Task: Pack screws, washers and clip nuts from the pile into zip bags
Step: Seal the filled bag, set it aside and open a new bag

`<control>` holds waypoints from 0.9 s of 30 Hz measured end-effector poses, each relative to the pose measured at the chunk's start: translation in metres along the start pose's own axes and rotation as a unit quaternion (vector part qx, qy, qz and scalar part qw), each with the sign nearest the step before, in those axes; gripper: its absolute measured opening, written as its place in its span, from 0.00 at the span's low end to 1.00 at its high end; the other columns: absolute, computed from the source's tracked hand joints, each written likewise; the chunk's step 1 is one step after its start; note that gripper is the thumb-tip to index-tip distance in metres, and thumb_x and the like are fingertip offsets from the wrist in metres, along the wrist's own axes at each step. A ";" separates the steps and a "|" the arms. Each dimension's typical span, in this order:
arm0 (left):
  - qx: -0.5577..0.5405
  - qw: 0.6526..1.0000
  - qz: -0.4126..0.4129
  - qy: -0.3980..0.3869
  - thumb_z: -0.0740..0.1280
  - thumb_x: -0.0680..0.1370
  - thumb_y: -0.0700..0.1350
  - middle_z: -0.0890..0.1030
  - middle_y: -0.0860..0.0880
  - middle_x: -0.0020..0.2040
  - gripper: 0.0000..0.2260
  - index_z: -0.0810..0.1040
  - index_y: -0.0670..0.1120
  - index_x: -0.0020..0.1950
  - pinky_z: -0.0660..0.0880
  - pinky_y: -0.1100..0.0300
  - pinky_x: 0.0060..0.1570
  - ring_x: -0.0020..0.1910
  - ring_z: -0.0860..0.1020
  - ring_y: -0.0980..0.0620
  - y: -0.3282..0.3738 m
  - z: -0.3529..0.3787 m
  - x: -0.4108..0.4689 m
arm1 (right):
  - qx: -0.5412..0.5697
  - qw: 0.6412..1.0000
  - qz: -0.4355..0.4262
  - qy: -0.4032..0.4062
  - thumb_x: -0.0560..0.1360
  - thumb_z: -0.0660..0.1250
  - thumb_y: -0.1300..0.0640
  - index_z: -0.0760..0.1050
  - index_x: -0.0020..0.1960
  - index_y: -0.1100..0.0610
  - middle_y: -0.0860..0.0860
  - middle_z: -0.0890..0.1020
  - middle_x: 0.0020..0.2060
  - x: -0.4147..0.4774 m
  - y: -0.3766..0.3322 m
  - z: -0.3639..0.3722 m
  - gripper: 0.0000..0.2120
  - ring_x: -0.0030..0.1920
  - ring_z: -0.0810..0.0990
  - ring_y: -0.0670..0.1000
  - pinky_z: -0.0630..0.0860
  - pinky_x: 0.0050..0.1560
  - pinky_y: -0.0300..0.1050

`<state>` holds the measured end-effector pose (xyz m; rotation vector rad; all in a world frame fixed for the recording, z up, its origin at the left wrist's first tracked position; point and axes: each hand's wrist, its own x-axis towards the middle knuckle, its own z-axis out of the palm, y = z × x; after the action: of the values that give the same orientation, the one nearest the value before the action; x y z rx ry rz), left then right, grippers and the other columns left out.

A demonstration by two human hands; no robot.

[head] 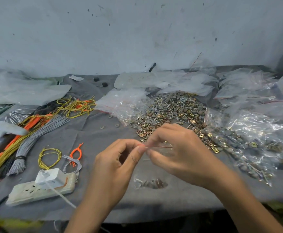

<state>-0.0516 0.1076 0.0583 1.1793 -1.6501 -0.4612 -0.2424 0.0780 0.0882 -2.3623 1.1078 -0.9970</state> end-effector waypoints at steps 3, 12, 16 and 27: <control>-0.016 1.000 -0.011 0.005 0.69 0.77 0.54 0.82 0.56 0.40 0.05 0.82 0.55 0.45 0.73 0.64 0.38 0.37 0.78 0.58 0.006 0.000 -0.001 | 0.009 1.000 -0.004 0.016 0.74 0.69 0.47 0.79 0.45 0.48 0.41 0.79 0.41 -0.001 -0.004 -0.004 0.05 0.47 0.78 0.46 0.76 0.48 0.48; -0.007 1.000 -0.002 0.008 0.67 0.79 0.51 0.83 0.55 0.44 0.04 0.82 0.57 0.50 0.75 0.54 0.44 0.41 0.81 0.51 0.019 -0.002 -0.002 | -0.009 0.999 -0.027 0.045 0.72 0.66 0.46 0.78 0.41 0.49 0.42 0.78 0.39 0.007 -0.017 -0.013 0.08 0.45 0.78 0.47 0.76 0.46 0.52; -0.013 1.000 0.015 0.017 0.66 0.79 0.55 0.83 0.54 0.44 0.07 0.82 0.56 0.51 0.75 0.53 0.44 0.41 0.80 0.50 0.023 -0.003 0.001 | -0.020 0.996 -0.042 0.072 0.70 0.65 0.46 0.78 0.39 0.50 0.42 0.78 0.37 0.011 -0.023 -0.014 0.09 0.42 0.78 0.47 0.76 0.44 0.50; -0.013 0.997 0.066 0.040 0.65 0.80 0.52 0.80 0.54 0.42 0.05 0.80 0.55 0.47 0.73 0.64 0.41 0.40 0.77 0.52 0.040 -0.006 0.011 | -0.016 0.991 -0.068 0.114 0.70 0.70 0.53 0.79 0.39 0.51 0.42 0.78 0.36 0.010 -0.023 -0.029 0.02 0.39 0.77 0.46 0.72 0.41 0.37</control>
<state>-0.0652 0.1180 0.0968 1.0495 -1.6354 -0.3464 -0.2469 0.0846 0.1259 -2.4228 1.0582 -1.3345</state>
